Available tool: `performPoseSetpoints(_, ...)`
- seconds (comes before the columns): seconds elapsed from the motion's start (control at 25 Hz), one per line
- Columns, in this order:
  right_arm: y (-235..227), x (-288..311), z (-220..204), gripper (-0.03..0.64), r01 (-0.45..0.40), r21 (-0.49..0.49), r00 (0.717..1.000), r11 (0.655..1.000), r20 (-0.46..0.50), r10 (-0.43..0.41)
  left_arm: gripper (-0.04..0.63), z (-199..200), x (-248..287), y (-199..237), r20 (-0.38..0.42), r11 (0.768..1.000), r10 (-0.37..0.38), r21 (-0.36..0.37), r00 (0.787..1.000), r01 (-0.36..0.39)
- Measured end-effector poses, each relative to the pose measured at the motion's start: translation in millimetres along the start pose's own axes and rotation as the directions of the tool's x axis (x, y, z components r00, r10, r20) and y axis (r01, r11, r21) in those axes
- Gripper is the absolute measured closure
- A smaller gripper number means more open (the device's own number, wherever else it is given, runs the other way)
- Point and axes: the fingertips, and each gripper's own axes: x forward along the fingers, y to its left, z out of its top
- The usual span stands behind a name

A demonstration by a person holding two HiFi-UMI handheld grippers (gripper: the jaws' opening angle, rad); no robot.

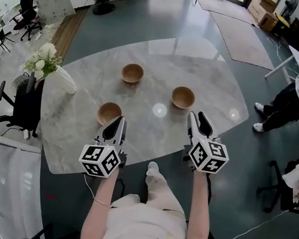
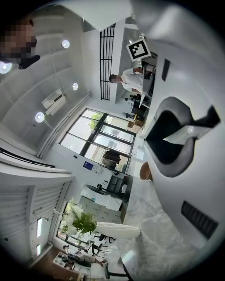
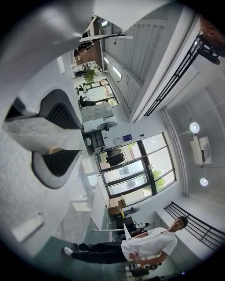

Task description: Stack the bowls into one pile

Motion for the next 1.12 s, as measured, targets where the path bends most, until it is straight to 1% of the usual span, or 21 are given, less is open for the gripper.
performPoseSetpoints(0.32, -39.0, 61.8, -4.1, 0.488, -0.005, 0.01, 0.998, 1.0, -0.063, 0.006, 0.595, -17.6, 65.6, 8.3, -0.063, 0.999, 0.009, -0.033, 0.998, -0.011)
performPoseSetpoints(0.48, -58.5, 90.0, -15.3, 0.488, -0.013, 0.011, 0.992, 1.0, -0.125, 0.014, 0.595, -30.0, 94.6, 10.9, -0.104, 0.998, 0.012, -0.058, 0.995, -0.019)
performPoseSetpoints(0.64, -82.0, 114.6, -31.2, 0.488, 0.008, -0.005, 0.981, 1.0, -0.194, -0.009, 0.595, -42.5, 118.2, 13.3, -0.151, 0.997, 0.009, -0.071, 0.988, -0.02)
performPoseSetpoints(0.88, -106.1, 143.3, -60.3, 0.488, 0.043, 0.0, 0.951, 0.999, -0.306, -0.042, 0.595, -66.8, 138.2, 21.9, -0.228, 0.99, 0.006, -0.138, 0.974, -0.039)
performPoseSetpoints(1.12, -123.2, 170.9, -92.0, 0.488, 0.067, 0.035, 0.905, 0.997, -0.424, -0.046, 0.595, -92.2, 157.7, 28.4, -0.306, 0.983, -0.017, -0.177, 0.952, -0.039)
